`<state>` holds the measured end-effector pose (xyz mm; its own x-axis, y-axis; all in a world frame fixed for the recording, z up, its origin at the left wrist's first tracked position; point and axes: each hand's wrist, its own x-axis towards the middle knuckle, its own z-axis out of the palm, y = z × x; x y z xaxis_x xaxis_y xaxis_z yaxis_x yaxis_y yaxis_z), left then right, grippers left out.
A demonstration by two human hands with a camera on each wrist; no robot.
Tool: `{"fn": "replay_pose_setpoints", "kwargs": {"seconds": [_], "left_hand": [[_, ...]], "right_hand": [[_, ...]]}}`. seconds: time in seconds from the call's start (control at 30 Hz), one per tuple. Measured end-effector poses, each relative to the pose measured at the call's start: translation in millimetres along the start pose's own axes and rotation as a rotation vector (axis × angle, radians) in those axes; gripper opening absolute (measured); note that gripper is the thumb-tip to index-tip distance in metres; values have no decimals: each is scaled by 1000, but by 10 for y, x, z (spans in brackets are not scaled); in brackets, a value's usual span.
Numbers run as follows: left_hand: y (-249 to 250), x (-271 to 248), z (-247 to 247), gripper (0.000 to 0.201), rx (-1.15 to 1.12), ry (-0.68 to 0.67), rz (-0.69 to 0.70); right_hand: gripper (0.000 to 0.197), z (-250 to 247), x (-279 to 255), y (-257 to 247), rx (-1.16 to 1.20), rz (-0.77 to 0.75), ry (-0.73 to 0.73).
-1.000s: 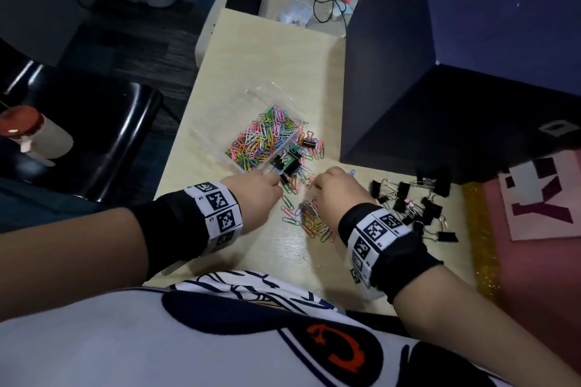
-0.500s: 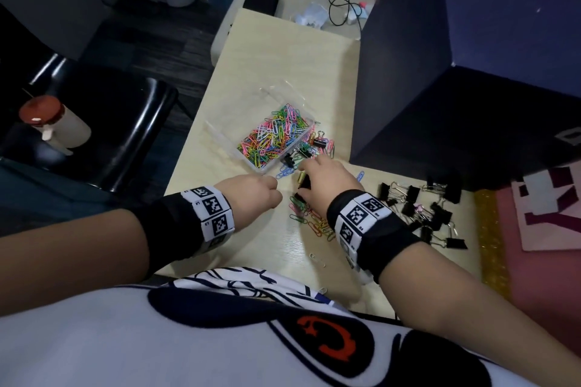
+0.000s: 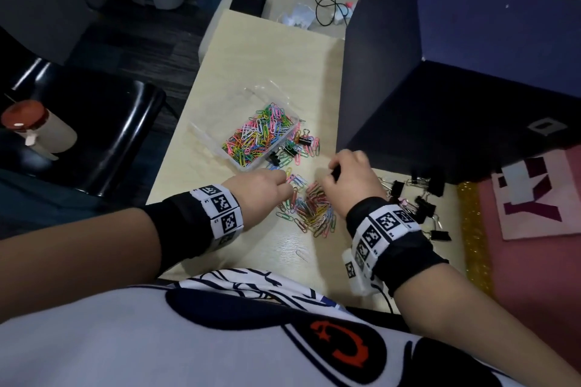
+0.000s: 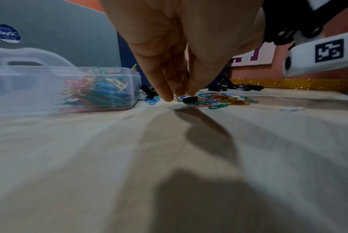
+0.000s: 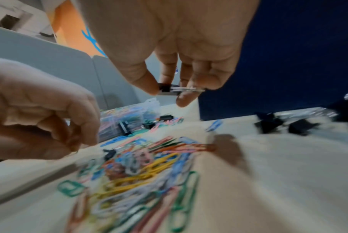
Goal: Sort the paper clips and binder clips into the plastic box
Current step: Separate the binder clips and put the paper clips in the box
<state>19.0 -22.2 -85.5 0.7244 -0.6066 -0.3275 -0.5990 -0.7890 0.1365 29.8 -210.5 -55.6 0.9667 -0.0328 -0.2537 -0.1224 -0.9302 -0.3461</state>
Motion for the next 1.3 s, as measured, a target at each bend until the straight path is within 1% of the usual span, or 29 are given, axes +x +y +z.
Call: {"fn": "replay_pose_setpoints", "kwargs": {"seconds": [0.07,0.13,0.2,0.27,0.33,0.4,0.47,0.57,0.67,0.73,0.83,0.9,0.97,1.03,1.13,1.2,1.23,1.3], "left_hand": [[47,71,-10,45,-6,19,-28],[99,133,-33,39,21,7,-48],[145,182,-58,35,60,-28,-71],[172,213,-86,35,85,-63,-81],[183,238,-107,36,92,-86,-92],[188,250,-116,37,89,-112,-103],[200,259,-99,39,85,-128,-119],[202,239,-48,39,76,-102,-128],[190,201,-3,40,70,-92,-140],[185,180,13,37,62,-95,-158],[174,154,18,32,44,-99,-175],[167,129,17,39,33,-109,-170],[158,93,9,44,33,-130,-171],[146,50,-4,43,39,-157,-186],[108,-9,-27,44,29,-215,-196],[82,-39,-41,44,21,-240,-190],[71,-48,-46,43,21,-245,-186],[58,-64,-51,41,29,-245,-177]], "right_hand": [[21,-66,14,167,-66,107,-14],[24,-106,28,331,-112,197,-30],[28,-130,30,463,-151,256,-40],[32,-141,11,540,-212,281,-52],[36,-143,-3,567,-294,237,-26],[42,-127,3,531,-290,111,-38],[49,-95,21,460,-217,-18,-140],[60,-23,25,357,-185,-91,-264],[58,75,-17,300,-242,-155,-303],[54,148,-34,267,-276,-204,-310],[47,177,34,189,-211,-219,-303],[47,135,147,112,-175,-241,-266],[52,80,270,15,-164,-280,-225],[55,45,365,-81,-150,-318,-199],[67,67,463,-161,-173,-331,-246],[71,108,492,-181,-225,-333,-283],[68,127,493,-186,-247,-334,-274],[56,157,469,-177,-274,-318,-215]]}}
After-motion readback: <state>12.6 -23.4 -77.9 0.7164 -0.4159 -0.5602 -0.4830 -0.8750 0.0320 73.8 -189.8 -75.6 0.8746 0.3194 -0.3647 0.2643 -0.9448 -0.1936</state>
